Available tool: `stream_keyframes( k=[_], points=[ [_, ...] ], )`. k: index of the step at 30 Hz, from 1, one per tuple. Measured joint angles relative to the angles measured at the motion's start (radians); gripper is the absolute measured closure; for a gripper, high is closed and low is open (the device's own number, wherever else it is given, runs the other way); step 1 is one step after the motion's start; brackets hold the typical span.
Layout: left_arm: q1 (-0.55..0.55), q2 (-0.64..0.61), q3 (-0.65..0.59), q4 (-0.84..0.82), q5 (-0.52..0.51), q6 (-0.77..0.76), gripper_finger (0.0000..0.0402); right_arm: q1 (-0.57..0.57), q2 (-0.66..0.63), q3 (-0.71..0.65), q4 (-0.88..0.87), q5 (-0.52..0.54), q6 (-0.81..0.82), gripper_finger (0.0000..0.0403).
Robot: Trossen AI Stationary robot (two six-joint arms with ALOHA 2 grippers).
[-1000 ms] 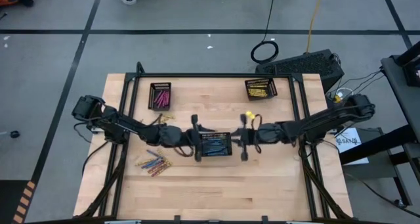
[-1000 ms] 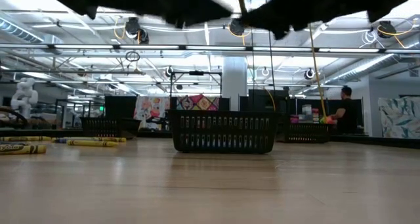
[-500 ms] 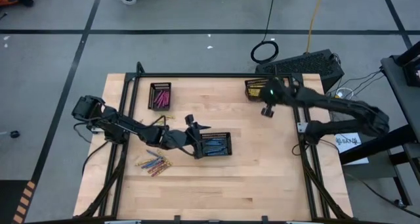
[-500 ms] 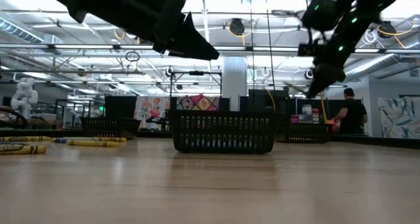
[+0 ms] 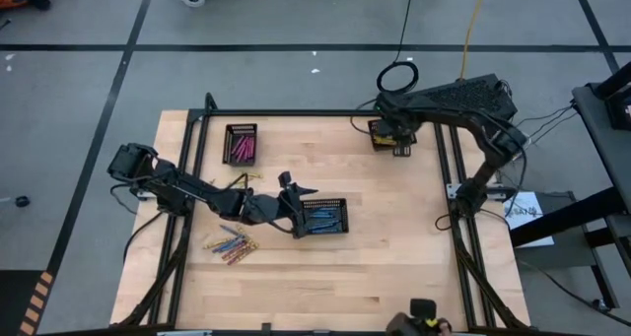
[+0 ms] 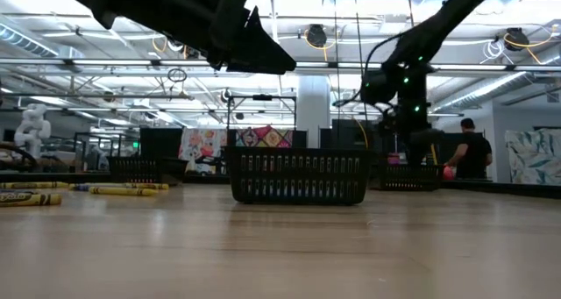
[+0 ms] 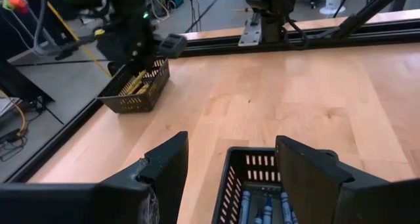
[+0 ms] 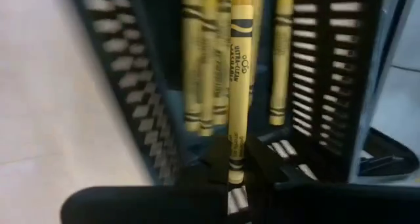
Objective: Sort crayons
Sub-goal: Put the yellow crayon into the top right black bin, then put the blue crayon into the bottom black bin
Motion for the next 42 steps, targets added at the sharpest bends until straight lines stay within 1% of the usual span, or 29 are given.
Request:
stream_keyframes(
  k=[2,4,8,11,13,15,17,18,20,23,25,27,29,30,33,36,39,42],
  points=[
    [0.0,0.0,0.0,0.0,0.0,0.0,0.0175,-0.003,0.034,0.025,0.001,0.022,-0.002,0.0393],
    [0.0,0.0,0.0,0.0,0.0,0.0,0.0175,-0.003,0.062,0.045,0.001,0.018,-0.001,0.0386],
    [0.0,0.0,0.0,0.0,0.0,0.0,0.0175,-0.002,0.074,0.061,-0.001,0.015,0.006,0.0367],
    [0.0,0.0,0.0,0.0,0.0,0.0,0.0175,-0.002,0.055,0.062,-0.002,0.024,-0.01,0.0345],
    [0.0,0.0,0.0,0.0,0.0,0.0,0.0175,-0.002,0.028,0.062,-0.006,0.073,-0.006,0.0332],
    [0.0,0.0,0.0,-0.001,0.0,0.0,0.0175,-0.002,-0.007,0.062,-0.014,0.116,0.033,0.0323],
    [0.0,0.0,0.0,0.0,0.0,0.0,0.0175,-0.002,-0.053,0.062,-0.025,0.115,0.103,0.0319],
    [0.0,0.0,0.0,-0.001,0.0,0.0,0.0175,-0.002,-0.079,0.062,-0.031,0.096,0.148,0.0318],
    [0.0,0.0,0.0,-0.001,0.0,0.0,0.0175,0.003,-0.137,0.061,-0.051,0.003,0.239,0.0321],
    [0.0,0.0,0.0,-0.001,0.0,0.0,0.0175,0.036,-0.236,0.017,-0.009,-0.209,0.348,0.0333],
    [0.0,0.0,0.0,0.0,0.0,0.0,0.0175,0.081,-0.312,-0.051,0.082,-0.349,0.403,0.0344],
    [-0.001,0.0,0.0,-0.001,0.0,-0.001,0.0175,0.147,-0.391,-0.146,0.209,-0.462,0.464,0.0356],
    [-0.009,0.0,0.0,-0.001,-0.013,0.0,0.0175,0.228,-0.462,-0.255,0.354,-0.527,0.531,0.0368],
    [-0.016,0.0,0.0,-0.002,-0.025,0.0,0.0175,0.272,-0.494,-0.308,0.42,-0.537,0.566,0.0373],
    [-0.052,-0.001,0.0,-0.024,-0.063,0.0,0.0175,0.402,-0.573,-0.467,0.634,-0.531,0.681,0.0388],
    [-0.09,-0.02,0.0,-0.084,-0.071,-0.029,0.0175,0.523,-0.611,-0.602,0.862,-0.491,0.795,0.0399],
    [-0.124,-0.062,0.0,-0.195,-0.074,-0.117,0.0175,0.621,-0.618,-0.695,1.047,-0.43,0.853,0.0402],
    [-0.161,-0.11,0.0,-0.349,-0.096,-0.245,0.0175,0.694,-0.613,-0.758,1.228,-0.364,0.867,0.0402]
  ],
)
